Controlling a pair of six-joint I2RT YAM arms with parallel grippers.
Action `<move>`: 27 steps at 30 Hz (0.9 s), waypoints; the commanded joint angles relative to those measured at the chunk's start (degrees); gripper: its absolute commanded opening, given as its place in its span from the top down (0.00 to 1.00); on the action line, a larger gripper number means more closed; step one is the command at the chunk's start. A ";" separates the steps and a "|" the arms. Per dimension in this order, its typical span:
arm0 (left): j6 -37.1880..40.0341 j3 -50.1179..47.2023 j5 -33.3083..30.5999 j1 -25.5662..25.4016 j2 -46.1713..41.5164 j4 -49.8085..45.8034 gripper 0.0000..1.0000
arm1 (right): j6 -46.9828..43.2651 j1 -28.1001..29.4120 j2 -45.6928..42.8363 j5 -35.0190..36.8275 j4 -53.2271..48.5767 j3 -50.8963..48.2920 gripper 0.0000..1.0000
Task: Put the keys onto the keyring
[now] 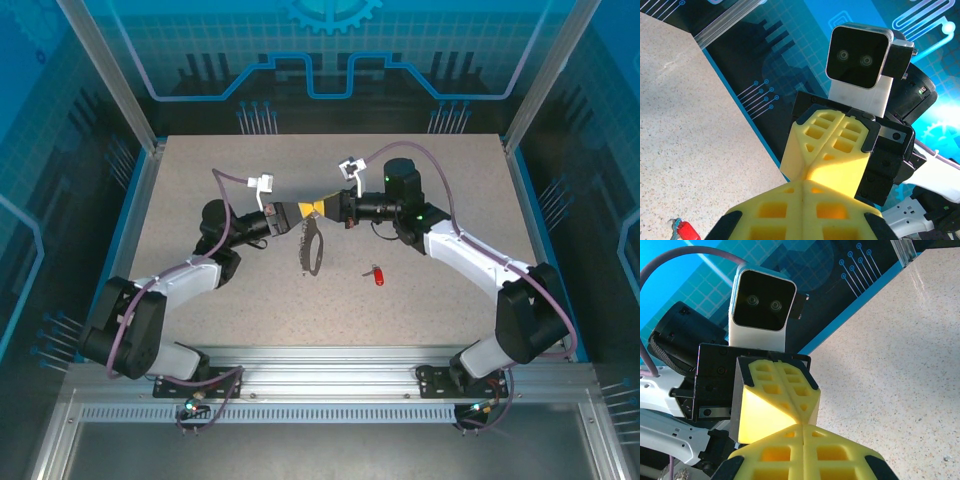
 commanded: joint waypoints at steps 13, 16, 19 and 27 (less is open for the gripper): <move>10.48 3.34 0.02 -0.08 -4.80 -6.18 1.00 | 13.81 -4.63 -13.63 7.71 8.55 -13.42 0.52; 11.90 3.98 0.02 -0.08 -4.86 -6.80 1.00 | 16.47 -2.96 -13.51 9.02 13.18 -15.91 0.51; 12.63 4.23 0.00 -0.13 -4.77 -6.31 1.00 | 16.40 -0.45 -12.08 9.73 14.55 -15.72 0.51; 13.07 4.91 0.72 -0.13 -4.15 -7.15 1.00 | 16.70 3.39 -8.85 11.32 17.83 -14.88 0.53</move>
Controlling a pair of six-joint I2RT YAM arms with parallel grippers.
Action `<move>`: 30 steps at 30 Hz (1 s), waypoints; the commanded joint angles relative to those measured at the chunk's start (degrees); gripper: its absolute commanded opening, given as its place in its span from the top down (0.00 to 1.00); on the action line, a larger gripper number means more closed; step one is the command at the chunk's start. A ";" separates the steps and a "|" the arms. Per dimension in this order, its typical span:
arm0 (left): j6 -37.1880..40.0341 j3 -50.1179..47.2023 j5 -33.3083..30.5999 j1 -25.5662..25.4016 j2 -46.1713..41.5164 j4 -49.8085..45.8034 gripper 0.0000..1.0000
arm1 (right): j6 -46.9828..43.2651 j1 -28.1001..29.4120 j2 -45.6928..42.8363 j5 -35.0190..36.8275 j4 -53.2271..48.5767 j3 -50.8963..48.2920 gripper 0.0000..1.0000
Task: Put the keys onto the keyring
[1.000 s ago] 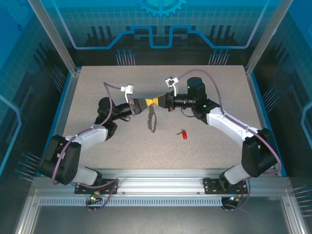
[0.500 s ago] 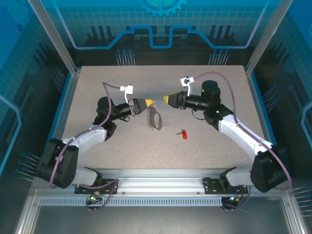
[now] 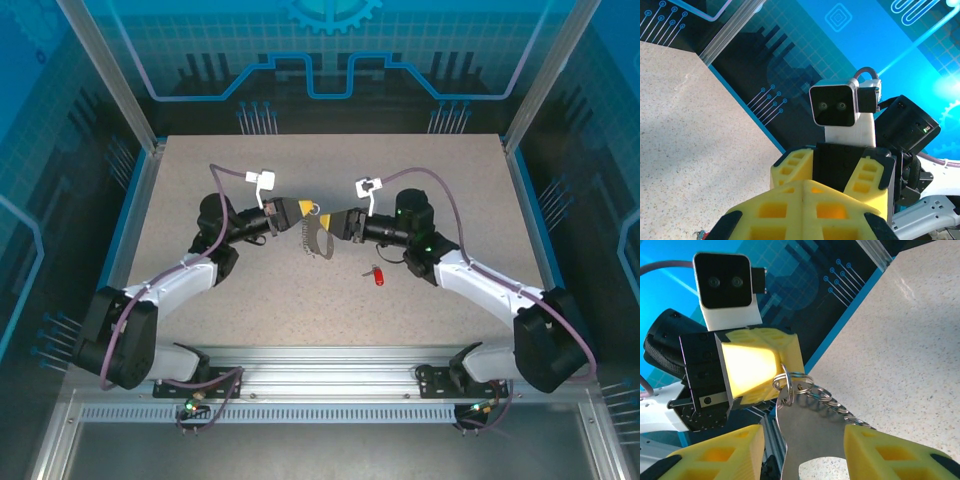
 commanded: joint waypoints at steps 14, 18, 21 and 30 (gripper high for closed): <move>2.42 2.19 1.56 -1.49 -0.19 0.29 1.00 | 0.36 1.09 0.17 2.08 3.39 2.55 0.60; 2.72 2.37 1.74 -1.79 -0.06 -0.52 1.00 | 0.57 1.12 0.44 2.15 4.09 2.74 0.64; 2.82 2.46 1.80 -1.97 0.16 -0.77 1.00 | 0.67 1.12 0.53 1.98 4.23 3.18 0.68; 3.39 3.24 1.76 -2.24 0.16 -2.05 1.00 | 0.58 1.13 0.88 0.21 3.99 3.27 0.81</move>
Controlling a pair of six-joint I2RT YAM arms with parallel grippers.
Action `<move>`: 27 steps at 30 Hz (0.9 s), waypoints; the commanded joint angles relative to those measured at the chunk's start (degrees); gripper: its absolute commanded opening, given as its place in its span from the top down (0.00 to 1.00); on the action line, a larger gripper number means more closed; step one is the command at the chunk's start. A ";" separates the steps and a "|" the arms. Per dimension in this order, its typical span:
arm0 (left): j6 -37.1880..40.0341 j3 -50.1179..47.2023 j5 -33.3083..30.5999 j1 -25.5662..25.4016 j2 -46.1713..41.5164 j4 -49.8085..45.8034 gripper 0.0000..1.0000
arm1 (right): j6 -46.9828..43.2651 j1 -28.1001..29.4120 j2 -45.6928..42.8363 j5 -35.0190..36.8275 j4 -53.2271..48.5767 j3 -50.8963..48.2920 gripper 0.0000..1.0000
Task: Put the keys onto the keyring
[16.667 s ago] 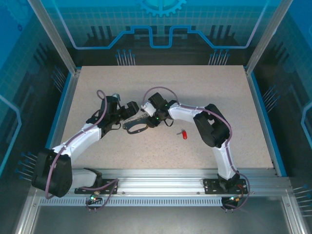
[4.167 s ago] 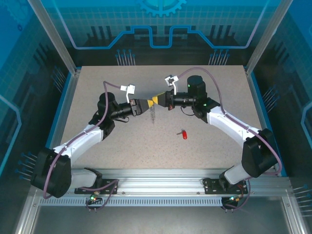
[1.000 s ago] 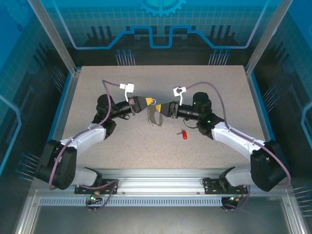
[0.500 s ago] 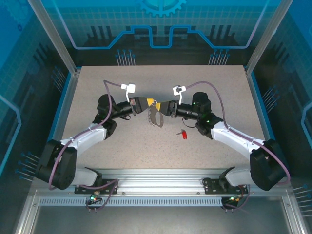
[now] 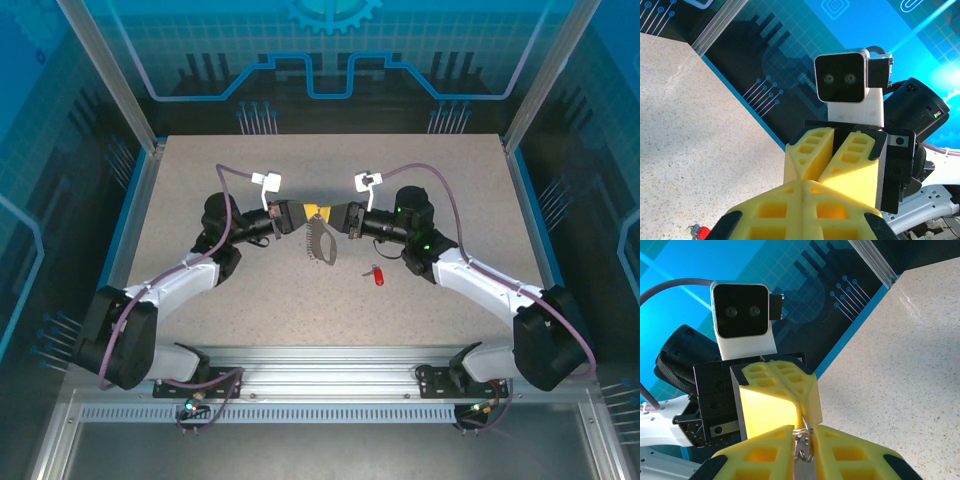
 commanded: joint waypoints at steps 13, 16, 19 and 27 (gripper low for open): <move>2.46 3.78 0.34 -0.90 0.12 -2.17 1.00 | -1.82 0.84 -0.08 -2.31 -0.86 1.65 1.00; 2.54 4.24 -1.55 -0.73 -0.90 -4.20 0.68 | -3.41 0.32 -0.75 -2.07 -2.41 1.65 1.00; 3.10 4.07 -5.78 -0.30 -3.73 -8.10 0.40 | -4.44 -1.09 -2.05 -2.15 -2.72 1.65 1.00; 4.40 4.42 -9.59 -0.20 -10.15 -17.87 0.20 | -4.28 -3.31 -3.92 -4.57 1.52 1.29 1.00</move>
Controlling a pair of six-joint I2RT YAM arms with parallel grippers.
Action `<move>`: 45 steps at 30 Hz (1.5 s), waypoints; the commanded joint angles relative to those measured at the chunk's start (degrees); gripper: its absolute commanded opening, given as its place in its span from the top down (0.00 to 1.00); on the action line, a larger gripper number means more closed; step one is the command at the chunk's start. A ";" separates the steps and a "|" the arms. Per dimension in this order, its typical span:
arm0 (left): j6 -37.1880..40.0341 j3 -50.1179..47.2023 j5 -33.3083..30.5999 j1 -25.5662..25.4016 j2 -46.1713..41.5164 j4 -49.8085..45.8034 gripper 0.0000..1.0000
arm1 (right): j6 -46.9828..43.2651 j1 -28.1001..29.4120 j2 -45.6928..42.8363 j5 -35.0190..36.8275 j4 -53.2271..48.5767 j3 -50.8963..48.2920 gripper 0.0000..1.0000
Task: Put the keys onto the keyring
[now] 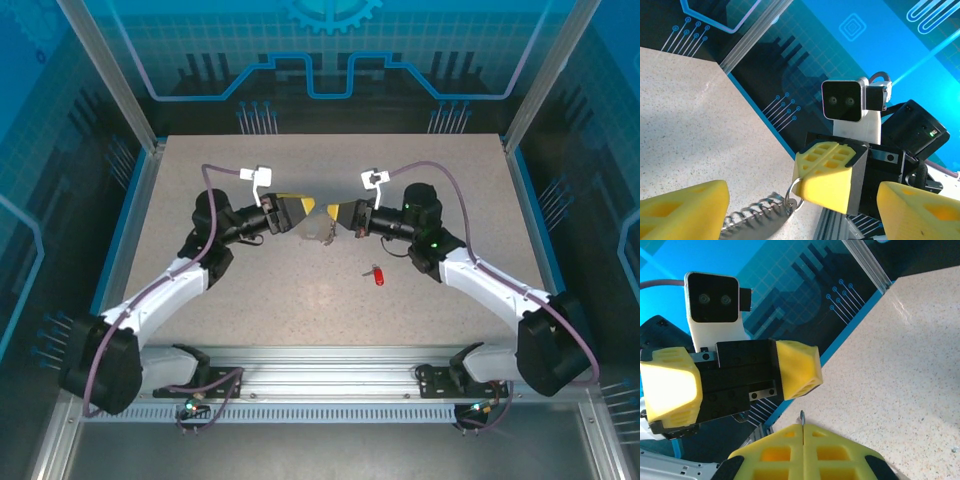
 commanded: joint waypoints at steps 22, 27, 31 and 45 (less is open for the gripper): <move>-5.38 1.25 5.98 -2.58 3.93 8.32 0.47 | -1.90 -0.52 -2.52 -6.28 4.06 1.61 1.00; -5.83 1.33 5.97 -3.23 4.85 9.73 0.53 | -1.90 -0.52 -2.21 -6.18 4.11 1.61 1.00; -5.77 1.23 5.83 -3.38 4.86 9.76 0.55 | -1.94 -0.54 -2.14 -5.86 3.97 1.61 1.00; -4.14 -3.85 -6.96 -3.65 -2.19 6.14 0.47 | 0.72 -0.80 -2.96 -2.61 8.55 0.51 1.00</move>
